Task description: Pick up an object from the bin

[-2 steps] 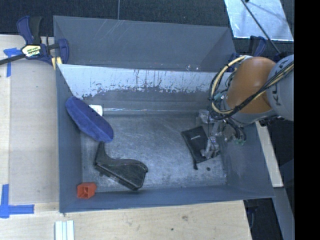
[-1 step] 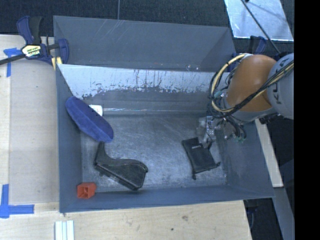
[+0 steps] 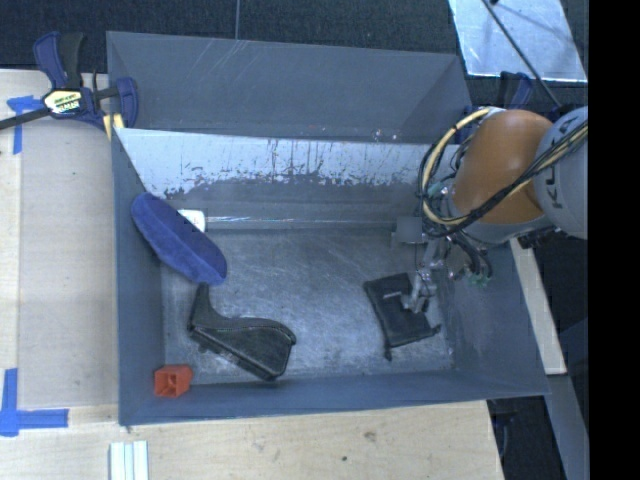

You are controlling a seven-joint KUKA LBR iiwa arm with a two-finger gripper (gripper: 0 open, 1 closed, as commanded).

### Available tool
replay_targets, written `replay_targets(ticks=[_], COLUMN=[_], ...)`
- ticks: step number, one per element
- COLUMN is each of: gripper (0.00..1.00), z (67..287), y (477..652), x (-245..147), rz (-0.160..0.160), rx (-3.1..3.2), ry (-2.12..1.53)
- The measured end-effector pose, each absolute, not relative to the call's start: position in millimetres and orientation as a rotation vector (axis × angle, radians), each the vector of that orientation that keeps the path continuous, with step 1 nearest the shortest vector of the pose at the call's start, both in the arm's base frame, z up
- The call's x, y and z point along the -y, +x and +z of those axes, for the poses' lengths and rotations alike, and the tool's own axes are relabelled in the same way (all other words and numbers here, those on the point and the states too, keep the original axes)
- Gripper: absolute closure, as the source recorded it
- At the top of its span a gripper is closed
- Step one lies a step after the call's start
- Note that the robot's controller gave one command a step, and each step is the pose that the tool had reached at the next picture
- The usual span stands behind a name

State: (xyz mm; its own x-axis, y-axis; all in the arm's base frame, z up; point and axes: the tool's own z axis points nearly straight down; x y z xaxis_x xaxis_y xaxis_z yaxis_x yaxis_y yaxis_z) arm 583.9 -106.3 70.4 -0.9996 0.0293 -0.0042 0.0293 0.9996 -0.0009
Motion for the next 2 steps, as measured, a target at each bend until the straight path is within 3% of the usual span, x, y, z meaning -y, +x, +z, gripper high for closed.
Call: replay_targets(ticks=[1, 2], gripper=[0.00, 1.00], z=[69.6, 70.7], y=[504.2, 507.5], x=[103.2, 103.6], rz=[0.001, -0.002], rx=[-3.142, -3.135], ry=[-0.134, -0.135])
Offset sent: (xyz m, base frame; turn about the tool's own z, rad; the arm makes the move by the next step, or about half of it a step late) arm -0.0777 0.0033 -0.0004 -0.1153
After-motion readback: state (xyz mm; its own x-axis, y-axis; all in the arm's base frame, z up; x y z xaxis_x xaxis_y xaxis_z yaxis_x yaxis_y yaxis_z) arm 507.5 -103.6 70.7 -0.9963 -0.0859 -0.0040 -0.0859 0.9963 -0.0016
